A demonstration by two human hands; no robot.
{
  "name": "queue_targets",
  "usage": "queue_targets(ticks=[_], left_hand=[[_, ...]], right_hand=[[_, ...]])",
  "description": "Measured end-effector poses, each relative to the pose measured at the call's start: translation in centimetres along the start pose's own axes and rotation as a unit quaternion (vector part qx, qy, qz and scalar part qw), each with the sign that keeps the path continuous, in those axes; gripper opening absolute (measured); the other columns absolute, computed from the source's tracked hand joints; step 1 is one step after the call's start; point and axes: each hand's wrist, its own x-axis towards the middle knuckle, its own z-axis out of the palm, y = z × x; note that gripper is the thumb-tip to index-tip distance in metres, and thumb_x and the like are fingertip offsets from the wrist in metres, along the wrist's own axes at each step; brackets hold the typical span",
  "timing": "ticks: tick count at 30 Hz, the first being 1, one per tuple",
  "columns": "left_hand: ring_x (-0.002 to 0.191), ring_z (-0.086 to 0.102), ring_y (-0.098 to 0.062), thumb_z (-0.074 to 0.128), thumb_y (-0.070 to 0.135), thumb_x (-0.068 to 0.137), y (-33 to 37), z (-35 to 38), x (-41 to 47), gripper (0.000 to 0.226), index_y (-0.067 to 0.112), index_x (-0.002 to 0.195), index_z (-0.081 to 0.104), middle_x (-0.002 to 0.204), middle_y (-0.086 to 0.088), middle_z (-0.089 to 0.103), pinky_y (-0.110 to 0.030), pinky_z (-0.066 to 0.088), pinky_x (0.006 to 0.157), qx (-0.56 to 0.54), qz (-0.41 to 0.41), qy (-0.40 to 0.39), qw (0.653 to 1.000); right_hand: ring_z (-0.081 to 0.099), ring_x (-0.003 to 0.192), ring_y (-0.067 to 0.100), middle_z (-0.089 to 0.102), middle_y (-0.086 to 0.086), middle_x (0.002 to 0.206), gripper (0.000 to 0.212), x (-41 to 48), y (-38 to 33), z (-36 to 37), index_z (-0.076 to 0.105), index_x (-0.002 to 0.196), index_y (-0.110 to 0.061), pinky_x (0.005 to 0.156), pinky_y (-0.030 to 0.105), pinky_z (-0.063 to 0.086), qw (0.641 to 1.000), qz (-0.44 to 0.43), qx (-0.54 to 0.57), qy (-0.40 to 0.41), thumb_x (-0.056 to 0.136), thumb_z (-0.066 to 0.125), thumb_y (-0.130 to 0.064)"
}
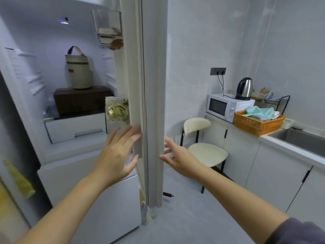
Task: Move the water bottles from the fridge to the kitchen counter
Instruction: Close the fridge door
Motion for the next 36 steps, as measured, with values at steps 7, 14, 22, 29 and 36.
queue_targets(ticks=[7, 14, 22, 29, 36], left_hand=[[0.123, 0.048, -0.02, 0.053, 0.05, 0.084, -3.4, -3.3, -4.4, 0.064, 0.013, 0.136, 0.047, 0.134, -0.004, 0.054, -0.031, 0.033, 0.103, -0.048, -0.153, 0.061, 0.985], [0.112, 0.05, -0.014, 0.071, 0.054, 0.076, -5.9, -4.9, -7.1, 0.088, 0.017, 0.144, 0.031, 0.137, 0.0, 0.044, -0.035, 0.05, 0.089, -0.121, -0.304, 0.062, 0.943], [0.115, 0.057, -0.023, 0.066, 0.052, 0.082, -8.4, -6.0, -7.3, 0.076, 0.023, 0.141, 0.027, 0.139, -0.002, 0.05, -0.039, 0.054, 0.083, -0.107, -0.379, 0.148, 0.907], [0.081, 0.053, -0.013, 0.063, 0.04, 0.089, -9.8, -6.8, -6.6, 0.041, 0.014, 0.118, 0.049, 0.125, -0.001, 0.044, -0.027, 0.042, 0.062, -0.037, -0.377, 0.163, 0.911], [0.075, 0.051, -0.014, 0.064, 0.029, 0.092, -10.9, -7.5, -4.3, 0.027, 0.012, 0.108, 0.049, 0.098, 0.002, 0.052, -0.026, 0.04, 0.059, -0.05, -0.401, 0.24, 0.883]], right_hand=[[0.046, 0.136, 0.011, 0.037, -0.009, 0.157, 0.081, 3.4, -5.4, 3.5, -0.004, 0.155, -0.043, 0.107, 0.04, 0.047, 0.995, -0.084, -0.026, -0.045, 0.099, 0.053, -0.042], [0.036, 0.143, 0.016, 0.017, -0.016, 0.163, 0.081, 8.3, -8.9, 6.2, -0.005, 0.153, -0.05, 0.111, 0.032, 0.036, 0.986, -0.144, -0.061, -0.065, 0.099, 0.055, -0.04], [0.032, 0.146, 0.02, 0.0, -0.017, 0.165, 0.087, 12.9, -10.8, 8.1, -0.009, 0.151, -0.053, 0.109, 0.044, 0.043, 0.981, -0.165, -0.082, -0.056, 0.097, 0.058, -0.042], [0.023, 0.149, 0.03, -0.015, -0.008, 0.165, 0.101, 16.6, -11.3, 8.0, -0.008, 0.153, -0.048, 0.109, 0.046, 0.041, 0.986, -0.138, -0.092, -0.035, 0.09, 0.07, -0.035], [-0.004, 0.152, 0.039, -0.03, -0.006, 0.161, 0.117, 20.7, -10.9, 6.9, -0.014, 0.152, -0.047, 0.106, 0.049, 0.042, 0.986, -0.125, -0.106, 0.01, 0.083, 0.079, -0.031]])
